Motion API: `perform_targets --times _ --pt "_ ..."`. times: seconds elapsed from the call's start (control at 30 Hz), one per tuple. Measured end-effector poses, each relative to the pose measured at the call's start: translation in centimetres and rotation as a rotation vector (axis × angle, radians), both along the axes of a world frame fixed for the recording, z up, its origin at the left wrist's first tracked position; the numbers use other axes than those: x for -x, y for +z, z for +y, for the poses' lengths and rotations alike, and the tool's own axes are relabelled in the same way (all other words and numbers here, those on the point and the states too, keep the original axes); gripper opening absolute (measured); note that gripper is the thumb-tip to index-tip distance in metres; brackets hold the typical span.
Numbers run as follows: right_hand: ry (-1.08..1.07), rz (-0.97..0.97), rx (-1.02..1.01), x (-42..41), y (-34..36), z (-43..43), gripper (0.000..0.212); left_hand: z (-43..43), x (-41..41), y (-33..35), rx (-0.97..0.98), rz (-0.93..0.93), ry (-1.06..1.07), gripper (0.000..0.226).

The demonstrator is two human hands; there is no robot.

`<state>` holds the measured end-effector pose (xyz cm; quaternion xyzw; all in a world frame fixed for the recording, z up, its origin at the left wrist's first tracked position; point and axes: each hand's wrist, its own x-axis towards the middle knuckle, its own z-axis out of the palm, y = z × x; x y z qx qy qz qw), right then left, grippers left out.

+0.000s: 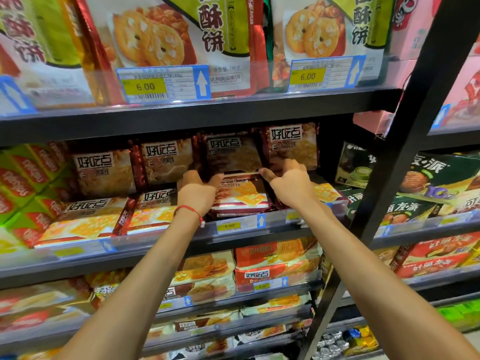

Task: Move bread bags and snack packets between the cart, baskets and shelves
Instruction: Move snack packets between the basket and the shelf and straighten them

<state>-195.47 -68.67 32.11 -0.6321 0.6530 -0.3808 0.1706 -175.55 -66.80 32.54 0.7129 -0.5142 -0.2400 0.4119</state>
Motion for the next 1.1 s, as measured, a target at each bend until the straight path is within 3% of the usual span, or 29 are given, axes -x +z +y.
perform_targets --times 0.17,0.33,0.47,0.67,0.83,1.1 --pt "-0.003 0.087 0.013 -0.9 -0.5 -2.2 0.036 -2.0 -0.2 -0.5 0.049 0.038 0.026 0.045" --pt "0.036 -0.037 0.101 -0.7 -0.4 -2.1 0.020 -1.8 -0.5 -1.0 0.122 0.104 -0.004 0.037" --pt "0.044 0.002 0.163 -0.9 -0.7 -2.6 0.024 -1.5 -0.5 -0.9 0.107 0.065 -0.021 0.044" --pt "0.030 0.104 0.032 -1.2 -0.9 -3.5 0.034 -1.4 0.4 -0.7 0.005 -0.045 -0.041 0.045" --pt "0.092 -0.048 -0.013 -0.9 -0.2 -3.1 0.027 -1.7 0.4 -0.5 -0.007 -0.052 0.043 0.039" --pt "0.113 0.026 0.025 -1.3 0.0 -3.1 0.029 -2.5 1.3 0.8 -0.130 -0.140 0.160 0.041"
